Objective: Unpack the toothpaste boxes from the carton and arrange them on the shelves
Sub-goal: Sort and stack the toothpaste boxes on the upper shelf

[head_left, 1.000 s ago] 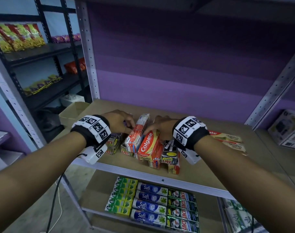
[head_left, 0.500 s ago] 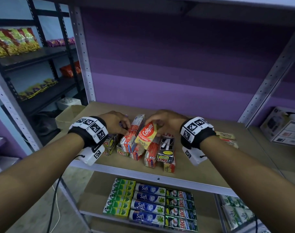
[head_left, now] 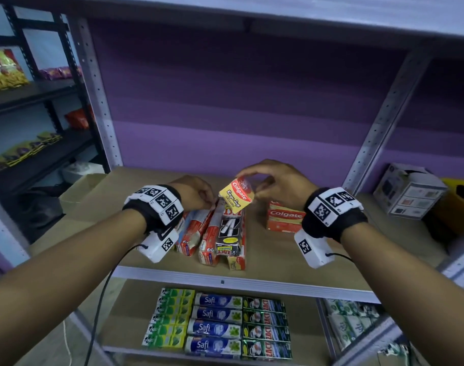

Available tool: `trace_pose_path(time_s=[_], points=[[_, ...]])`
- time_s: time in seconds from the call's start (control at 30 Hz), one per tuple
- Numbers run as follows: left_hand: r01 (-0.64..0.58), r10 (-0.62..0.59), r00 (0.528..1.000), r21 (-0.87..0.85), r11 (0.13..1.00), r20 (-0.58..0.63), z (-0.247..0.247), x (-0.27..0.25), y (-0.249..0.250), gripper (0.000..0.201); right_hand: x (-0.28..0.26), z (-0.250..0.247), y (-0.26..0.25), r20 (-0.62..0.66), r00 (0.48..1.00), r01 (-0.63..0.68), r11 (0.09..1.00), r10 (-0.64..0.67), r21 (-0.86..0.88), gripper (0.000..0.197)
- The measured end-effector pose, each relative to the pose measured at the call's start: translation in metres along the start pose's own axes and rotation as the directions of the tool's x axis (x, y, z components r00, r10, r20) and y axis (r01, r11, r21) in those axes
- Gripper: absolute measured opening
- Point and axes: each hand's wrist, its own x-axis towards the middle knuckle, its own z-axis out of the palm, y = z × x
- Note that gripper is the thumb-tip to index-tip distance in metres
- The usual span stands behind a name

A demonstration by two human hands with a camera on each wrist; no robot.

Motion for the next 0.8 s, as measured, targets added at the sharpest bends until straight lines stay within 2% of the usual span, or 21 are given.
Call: trace_pose_path(time_s=[0.17, 0.27, 0.37, 0.43, 0.5, 0.57, 0.73, 0.8], points=[[0.029, -0.029, 1.0, 0.006, 1.0, -0.01, 0.023, 0.014, 0.032, 0.04, -0.025, -0.011, 0.023, -0.013, 0.993, -0.118, 0.99, 0.118, -0.083, 0.053], [0.071, -0.076, 0.994, 0.07, 0.995, 0.077, 0.035, 0.019, 0.047, 0.047, -0.04, -0.014, 0.04, -0.01, 0.982, -0.186, 0.972, 0.186, -0.142, 0.055], [0.158, -0.157, 0.973, 0.005, 0.987, 0.167, 0.045, 0.025, 0.054, 0.061, -0.052, -0.015, 0.053, -0.021, 0.975, -0.219, 0.939, 0.221, -0.265, 0.058], [0.199, -0.192, 0.957, -0.01, 0.98, 0.215, 0.049, 0.028, 0.055, 0.054, -0.058, -0.014, 0.059, -0.01, 0.968, -0.243, 0.921, 0.253, -0.305, 0.057], [0.229, -0.224, 0.954, -0.003, 0.973, 0.198, 0.05, 0.028, 0.055, 0.051, -0.062, -0.012, 0.064, -0.006, 0.957, -0.274, 0.897, 0.29, -0.346, 0.055], [0.248, -0.246, 0.954, 0.013, 0.969, 0.172, 0.05, 0.028, 0.052, 0.066, -0.065, -0.009, 0.068, -0.017, 0.945, -0.304, 0.855, 0.327, -0.421, 0.057], [0.227, -0.223, 0.973, -0.09, 0.97, 0.056, 0.044, 0.02, 0.048, 0.077, -0.068, 0.005, 0.08, -0.018, 0.912, -0.346, 0.744, 0.41, -0.571, 0.054], [0.212, -0.213, 0.977, -0.066, 0.975, -0.01, 0.035, 0.018, 0.047, 0.078, -0.069, 0.012, 0.084, -0.01, 0.903, -0.352, 0.724, 0.43, -0.594, 0.052]])
